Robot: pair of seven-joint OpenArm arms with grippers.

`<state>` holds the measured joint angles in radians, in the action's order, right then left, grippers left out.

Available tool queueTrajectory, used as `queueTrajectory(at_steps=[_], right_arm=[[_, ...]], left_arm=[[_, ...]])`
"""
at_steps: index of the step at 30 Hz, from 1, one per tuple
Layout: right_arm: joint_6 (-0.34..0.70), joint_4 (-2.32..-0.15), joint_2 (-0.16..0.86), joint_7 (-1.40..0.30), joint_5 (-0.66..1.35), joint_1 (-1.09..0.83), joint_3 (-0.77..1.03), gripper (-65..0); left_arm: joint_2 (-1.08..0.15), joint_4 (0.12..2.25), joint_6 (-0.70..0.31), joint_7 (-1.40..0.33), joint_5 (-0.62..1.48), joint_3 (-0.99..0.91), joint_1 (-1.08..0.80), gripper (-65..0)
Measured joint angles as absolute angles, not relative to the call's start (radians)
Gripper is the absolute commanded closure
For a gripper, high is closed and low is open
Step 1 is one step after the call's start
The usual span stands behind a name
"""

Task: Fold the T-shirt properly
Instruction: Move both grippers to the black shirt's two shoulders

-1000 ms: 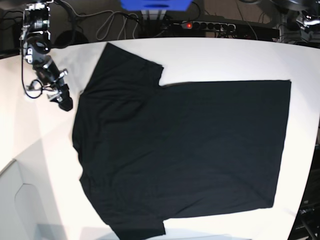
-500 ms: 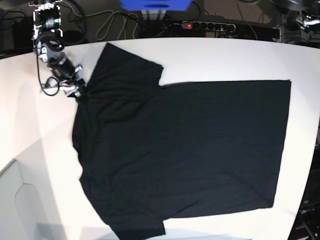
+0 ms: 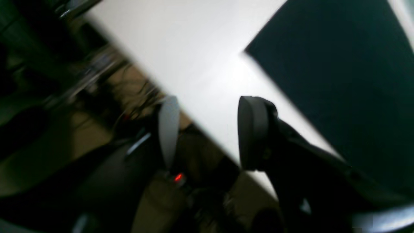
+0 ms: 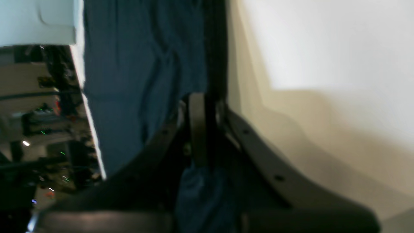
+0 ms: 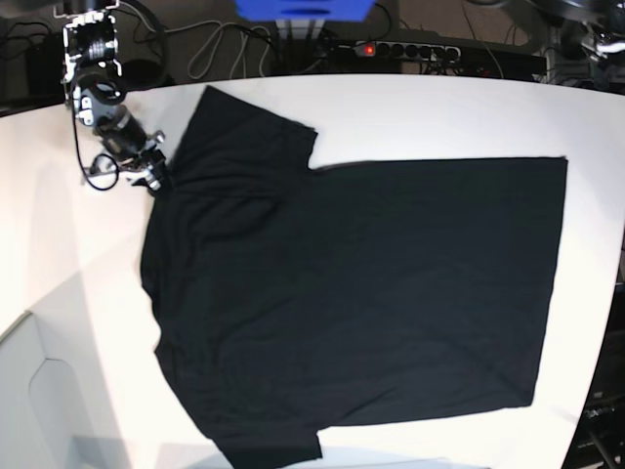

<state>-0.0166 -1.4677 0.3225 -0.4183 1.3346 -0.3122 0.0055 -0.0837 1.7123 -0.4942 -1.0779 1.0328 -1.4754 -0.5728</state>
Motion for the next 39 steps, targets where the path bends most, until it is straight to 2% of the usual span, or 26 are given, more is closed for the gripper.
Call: queueTrajectory(at_steps=[6, 12, 14, 17, 19, 25, 30, 39], right_arm=[[-0.018, -1.465, 0.321, -0.419, 1.332, -0.311, 0.002, 0.0], [-0.019, -1.465, 0.319, -0.412, 1.331, -0.311, 0.001, 0.0], [-0.019, -1.465, 0.319, -0.407, 1.330, -0.311, 0.001, 0.0], [-0.019, -1.465, 0.319, -0.407, 1.327, -0.311, 0.001, 0.0], [-0.019, -1.465, 0.318, -0.407, 1.324, -0.311, 0.001, 0.0], [-0.019, -1.465, 0.319, -0.410, 1.324, -0.311, 0.001, 0.0], [-0.019, -1.465, 0.319, -0.411, 1.324, -0.311, 0.001, 0.0], [-0.019, -1.465, 0.319, -0.411, 1.324, -0.311, 0.001, 0.0]], left_arm=[[-0.206, 1.687, -0.488, -1.084, 1.173, -1.476, -0.570, -29.4], [-0.393, 1.298, -0.487, -1.175, 1.224, -1.476, -0.475, -29.5], [-0.468, 1.110, -0.492, -1.189, 1.223, -1.475, -0.451, -32.7], [-0.537, 0.901, -0.486, -1.179, 1.218, -1.437, -0.419, -42.4], [-0.546, 0.844, -0.485, -1.182, 1.214, -1.380, -0.385, -44.3], [-0.551, 0.936, -0.490, -1.185, 1.222, -1.205, -0.302, -44.3], [-0.532, 0.901, -0.482, -1.179, 1.217, -1.076, -0.195, -44.3], [-0.500, 0.778, -0.495, -1.151, 1.266, -0.973, -0.103, -44.3]])
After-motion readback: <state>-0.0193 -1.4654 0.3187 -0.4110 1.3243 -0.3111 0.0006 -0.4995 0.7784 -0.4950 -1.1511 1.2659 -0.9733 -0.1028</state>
